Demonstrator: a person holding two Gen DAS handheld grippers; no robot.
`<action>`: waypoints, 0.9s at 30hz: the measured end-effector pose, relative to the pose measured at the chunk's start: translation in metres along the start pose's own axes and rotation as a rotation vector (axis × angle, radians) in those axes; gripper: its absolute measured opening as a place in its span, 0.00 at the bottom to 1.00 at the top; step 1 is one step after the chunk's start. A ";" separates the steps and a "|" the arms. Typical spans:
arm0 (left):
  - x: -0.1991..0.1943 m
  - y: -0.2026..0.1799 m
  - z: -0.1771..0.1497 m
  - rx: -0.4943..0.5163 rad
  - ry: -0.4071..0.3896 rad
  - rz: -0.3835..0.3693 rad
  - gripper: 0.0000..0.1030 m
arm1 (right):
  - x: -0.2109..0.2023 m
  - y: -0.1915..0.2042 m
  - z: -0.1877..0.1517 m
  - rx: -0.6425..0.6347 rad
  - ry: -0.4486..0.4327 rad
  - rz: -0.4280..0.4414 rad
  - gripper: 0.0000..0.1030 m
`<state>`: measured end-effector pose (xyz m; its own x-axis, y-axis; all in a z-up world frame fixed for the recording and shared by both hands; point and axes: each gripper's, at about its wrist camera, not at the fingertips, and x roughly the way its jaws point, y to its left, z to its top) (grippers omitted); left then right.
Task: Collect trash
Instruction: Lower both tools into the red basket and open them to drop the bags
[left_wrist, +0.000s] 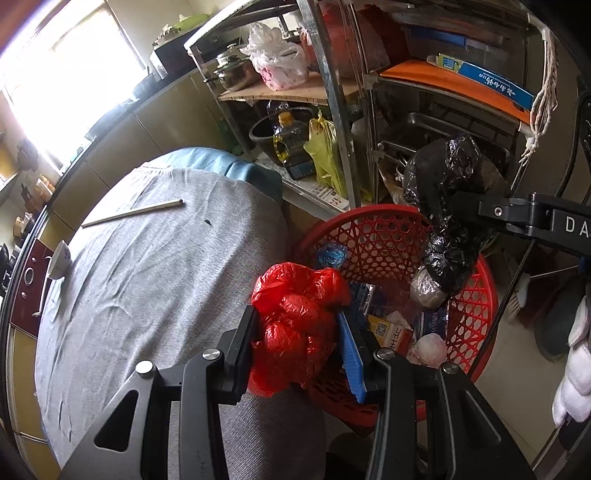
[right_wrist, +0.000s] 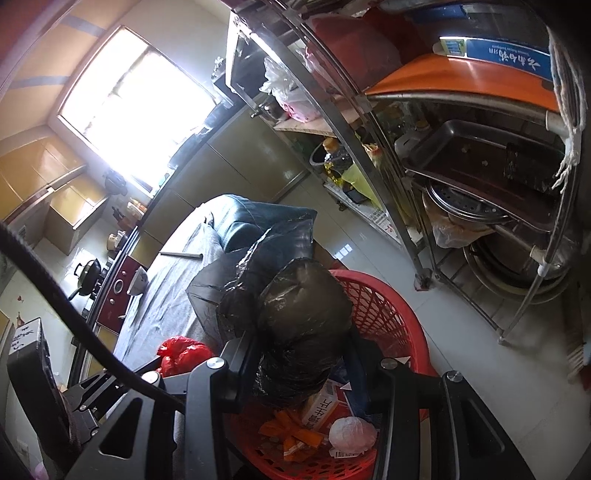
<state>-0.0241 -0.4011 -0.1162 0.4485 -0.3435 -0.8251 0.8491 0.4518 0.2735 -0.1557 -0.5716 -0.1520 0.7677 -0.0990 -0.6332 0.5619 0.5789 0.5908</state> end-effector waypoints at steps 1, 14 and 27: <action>0.002 0.000 0.000 -0.002 0.005 -0.005 0.43 | 0.001 0.000 0.000 0.000 0.003 -0.004 0.43; 0.015 0.003 0.000 -0.032 0.003 -0.156 0.44 | 0.012 0.002 -0.002 -0.042 0.017 -0.075 0.43; 0.017 0.005 -0.002 -0.023 -0.032 -0.265 0.60 | 0.024 0.007 -0.002 -0.055 0.085 -0.140 0.55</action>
<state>-0.0125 -0.4029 -0.1296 0.2206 -0.4777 -0.8504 0.9316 0.3614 0.0387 -0.1339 -0.5682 -0.1639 0.6529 -0.1148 -0.7487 0.6423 0.6079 0.4668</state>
